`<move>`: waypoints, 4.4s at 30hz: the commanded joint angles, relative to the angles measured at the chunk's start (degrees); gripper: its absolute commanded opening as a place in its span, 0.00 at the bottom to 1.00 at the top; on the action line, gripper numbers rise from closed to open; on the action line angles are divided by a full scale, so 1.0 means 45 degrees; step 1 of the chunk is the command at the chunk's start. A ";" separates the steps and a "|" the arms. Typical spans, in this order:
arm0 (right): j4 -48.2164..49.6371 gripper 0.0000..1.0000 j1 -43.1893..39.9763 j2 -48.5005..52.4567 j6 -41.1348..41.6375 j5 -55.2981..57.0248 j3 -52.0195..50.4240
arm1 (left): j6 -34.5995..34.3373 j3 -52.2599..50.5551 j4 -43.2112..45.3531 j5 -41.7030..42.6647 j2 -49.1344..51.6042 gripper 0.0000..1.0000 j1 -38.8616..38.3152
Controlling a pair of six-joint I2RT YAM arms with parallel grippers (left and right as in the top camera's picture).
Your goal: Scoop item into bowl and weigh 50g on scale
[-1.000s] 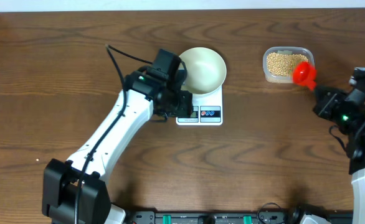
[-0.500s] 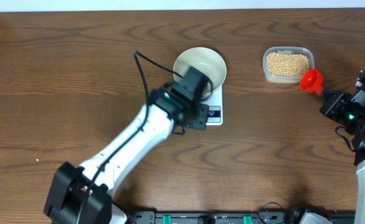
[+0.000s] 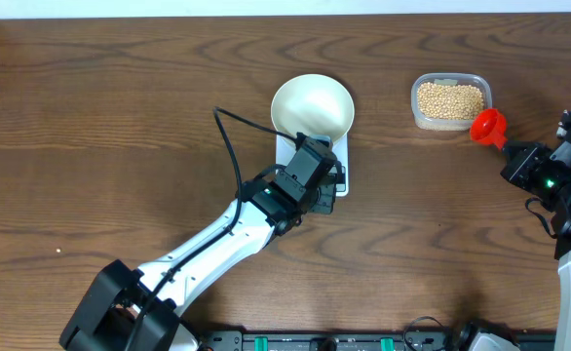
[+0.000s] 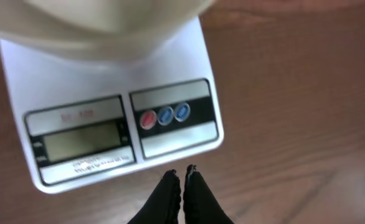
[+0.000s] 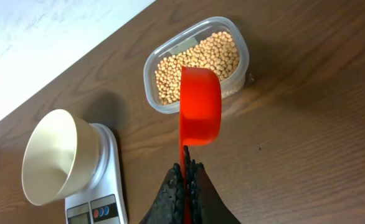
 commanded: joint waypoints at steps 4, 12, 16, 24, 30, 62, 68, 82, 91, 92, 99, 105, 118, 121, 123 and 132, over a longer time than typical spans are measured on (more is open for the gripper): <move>0.0024 0.01 -0.0073 0.0000 -0.0189 -0.0180 0.0233 | 0.0529 -0.0039 0.0500 -0.0865 0.0461 0.07 0.0005; -0.0058 0.01 -0.0068 0.0000 -0.0291 -0.0175 0.0233 | 0.0612 -0.0039 0.1001 -0.0869 0.1297 0.07 0.0005; -0.0058 0.01 -0.0068 0.0000 -0.0291 -0.0180 0.0233 | 0.1117 -0.0039 0.1360 -0.0869 0.1598 0.07 0.0005; -0.0058 0.01 -0.0068 0.0000 -0.0325 -0.0175 0.0233 | 0.1622 -0.0039 0.1875 -0.0869 0.2341 0.07 0.0005; -0.0063 0.01 -0.0068 0.0005 -0.0330 -0.0180 0.0233 | 0.2331 -0.0039 0.2050 -0.0869 0.2458 0.08 0.0010; -0.0131 0.01 -0.0068 0.0005 -0.0423 -0.0180 0.0233 | 0.4031 -0.0039 0.2569 -0.2016 0.2463 0.07 0.0010; -0.0155 0.01 -0.0068 0.0005 -0.0423 -0.0180 0.0233 | 0.4031 -0.0049 0.2676 -0.2016 0.2827 0.07 0.0010; -0.0151 0.01 -0.0068 0.0005 -0.0437 -0.0180 0.0233 | 0.4041 -0.0049 0.2900 -0.2030 0.3220 0.08 0.0083; -0.0155 0.01 -0.0068 0.0005 -0.0520 -0.0180 0.0233 | 0.4041 -0.0049 0.2924 -0.2025 0.3492 0.08 0.0437; -0.0155 0.01 -0.0068 0.0005 -0.0520 -0.0180 0.0233 | 0.4041 -0.0049 0.2943 -0.2021 0.3487 0.08 0.0442; -0.0155 0.01 -0.0068 0.0005 -0.0525 -0.0180 0.0233 | 0.3939 -0.0049 0.2934 -0.1831 0.3492 0.07 0.0437; -0.0151 0.01 -0.0068 0.0005 -0.0525 -0.0180 0.0233 | 0.3891 -0.0049 0.2885 -0.1384 0.3492 0.08 0.0427; -0.0151 0.01 -0.0068 0.0005 -0.0568 -0.0180 0.0233 | 0.3745 -0.0058 0.2516 -0.1375 0.3492 0.08 0.0364; -0.0155 0.01 -0.0068 0.0005 -0.0568 -0.0185 0.0233 | 0.3745 -0.0058 0.2526 -0.1379 0.3492 0.07 0.0291; -0.0155 0.01 -0.0068 0.0005 -0.0568 -0.0180 0.0233 | 0.3750 -0.0058 0.2521 -0.1384 0.3492 0.08 0.0185; -0.0155 0.01 -0.0068 0.0005 -0.0568 -0.0180 0.0233 | 0.3750 -0.0058 0.2516 -0.1443 0.3517 0.07 0.0092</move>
